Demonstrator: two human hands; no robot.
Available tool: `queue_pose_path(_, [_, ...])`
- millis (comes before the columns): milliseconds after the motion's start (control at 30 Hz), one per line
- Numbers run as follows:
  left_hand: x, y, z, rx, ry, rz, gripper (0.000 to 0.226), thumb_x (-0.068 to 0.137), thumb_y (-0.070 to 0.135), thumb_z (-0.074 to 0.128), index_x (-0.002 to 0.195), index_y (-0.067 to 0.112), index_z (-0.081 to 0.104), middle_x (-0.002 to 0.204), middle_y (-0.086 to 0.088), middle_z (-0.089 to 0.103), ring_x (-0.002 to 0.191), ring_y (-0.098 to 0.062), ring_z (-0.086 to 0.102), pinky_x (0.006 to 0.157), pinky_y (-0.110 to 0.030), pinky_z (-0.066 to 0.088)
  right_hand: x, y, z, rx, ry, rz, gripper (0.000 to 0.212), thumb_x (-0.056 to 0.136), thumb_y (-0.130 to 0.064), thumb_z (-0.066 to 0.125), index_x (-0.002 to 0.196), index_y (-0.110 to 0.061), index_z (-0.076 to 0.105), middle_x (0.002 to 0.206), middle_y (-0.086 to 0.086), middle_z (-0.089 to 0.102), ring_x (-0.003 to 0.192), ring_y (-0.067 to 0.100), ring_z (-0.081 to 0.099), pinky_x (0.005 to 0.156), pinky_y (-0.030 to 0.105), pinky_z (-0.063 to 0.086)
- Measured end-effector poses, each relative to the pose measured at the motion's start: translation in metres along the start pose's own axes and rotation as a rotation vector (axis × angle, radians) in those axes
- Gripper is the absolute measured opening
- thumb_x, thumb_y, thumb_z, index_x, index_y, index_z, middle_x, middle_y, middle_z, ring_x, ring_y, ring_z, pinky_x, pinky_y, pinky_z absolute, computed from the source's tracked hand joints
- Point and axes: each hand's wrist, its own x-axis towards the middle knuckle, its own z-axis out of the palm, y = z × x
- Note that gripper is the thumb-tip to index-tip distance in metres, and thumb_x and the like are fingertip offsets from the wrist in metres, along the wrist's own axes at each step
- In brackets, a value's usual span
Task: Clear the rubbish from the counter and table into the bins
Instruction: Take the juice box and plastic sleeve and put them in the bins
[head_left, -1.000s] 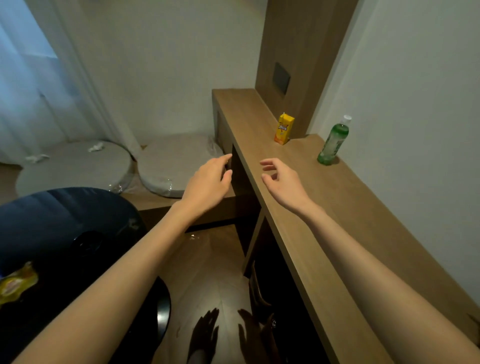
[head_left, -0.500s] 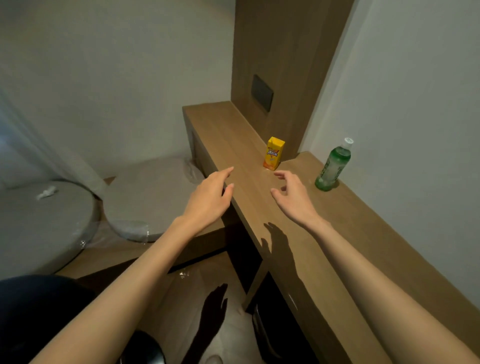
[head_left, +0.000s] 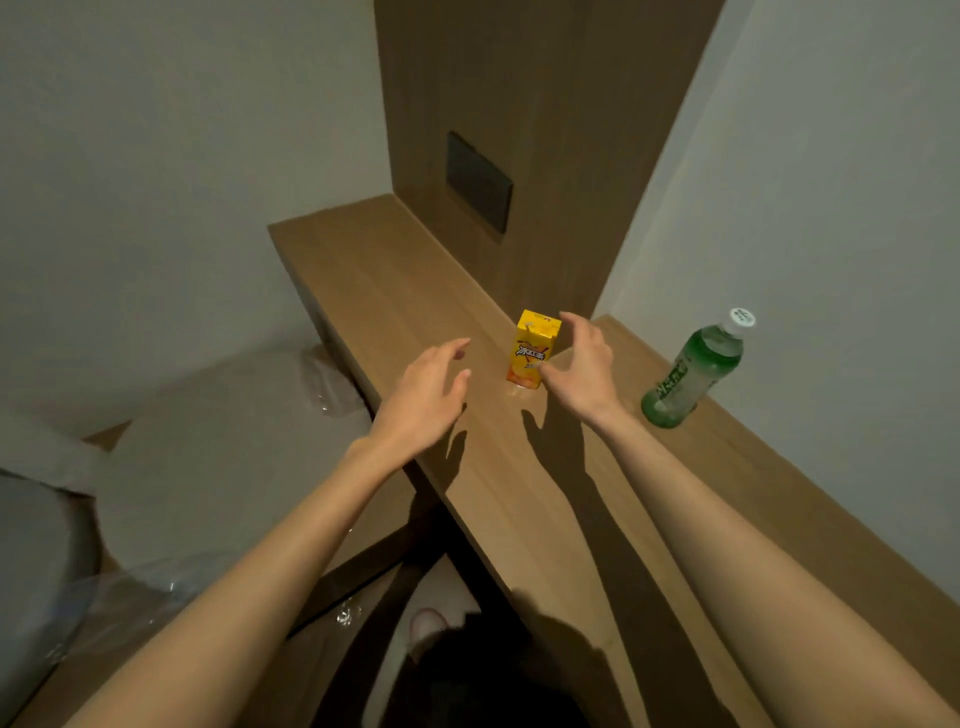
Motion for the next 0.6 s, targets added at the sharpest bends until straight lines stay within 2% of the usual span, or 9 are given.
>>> queue_pose_path(167, [0.061,-0.025,0.01,-0.045,-0.067,-0.033,0.046,0.098,0.025,0.045,0.142,0.019,0.036,0.141,0.0,0.046,0.127,-0.013,0.047,0.104,-0.028,0.039,0.06,0.02,0.03,-0.072,-0.062,0.02,0.073,0.081,-0.011,0.07,0.143,-0.021,0.033,0.147,0.009,0.034,0.135,0.029,0.028,0.111,0.041,0.028])
queue_pose_path(300, [0.092,-0.049,0.004,-0.057,-0.1,-0.069,0.046,0.098,0.025,0.044,0.142,0.02,0.034,0.142,-0.001,0.044,0.128,-0.014,0.046,0.105,-0.03,0.038,0.085,0.028,0.045,-0.053,-0.117,0.051,0.055,0.086,-0.015,0.065,0.135,-0.022,0.04,0.129,0.012,0.046,0.12,0.029,0.045,0.103,0.042,0.04])
queue_pose_path(400, [0.106,-0.072,-0.002,-0.081,-0.1,-0.133,0.044,0.099,0.022,0.042,0.142,0.017,0.036,0.141,-0.003,0.046,0.126,-0.015,0.047,0.102,-0.025,0.035,0.094,0.019,0.055,-0.012,-0.169,0.011,0.048,0.088,-0.018,0.064,0.13,-0.019,0.042,0.121,0.011,0.049,0.111,0.027,0.051,0.097,0.04,0.044])
queue_pose_path(500, [0.118,-0.099,-0.014,-0.093,-0.057,-0.243,0.042,0.099,0.021,0.042,0.141,0.019,0.038,0.14,-0.002,0.047,0.126,-0.017,0.046,0.108,-0.033,0.037,0.105,-0.007,0.067,0.077,-0.166,-0.036,0.046,0.085,-0.028,0.068,0.124,-0.025,0.043,0.115,0.006,0.053,0.104,0.022,0.055,0.09,0.041,0.048])
queue_pose_path(600, [0.125,-0.137,-0.032,-0.139,-0.004,-0.345,0.04,0.098,0.019,0.039,0.137,0.019,0.042,0.132,-0.002,0.051,0.118,-0.018,0.05,0.103,-0.039,0.042,0.113,-0.048,0.085,0.222,-0.2,-0.057,0.041,0.084,-0.037,0.068,0.114,-0.035,0.041,0.114,0.001,0.058,0.101,0.017,0.061,0.082,0.039,0.056])
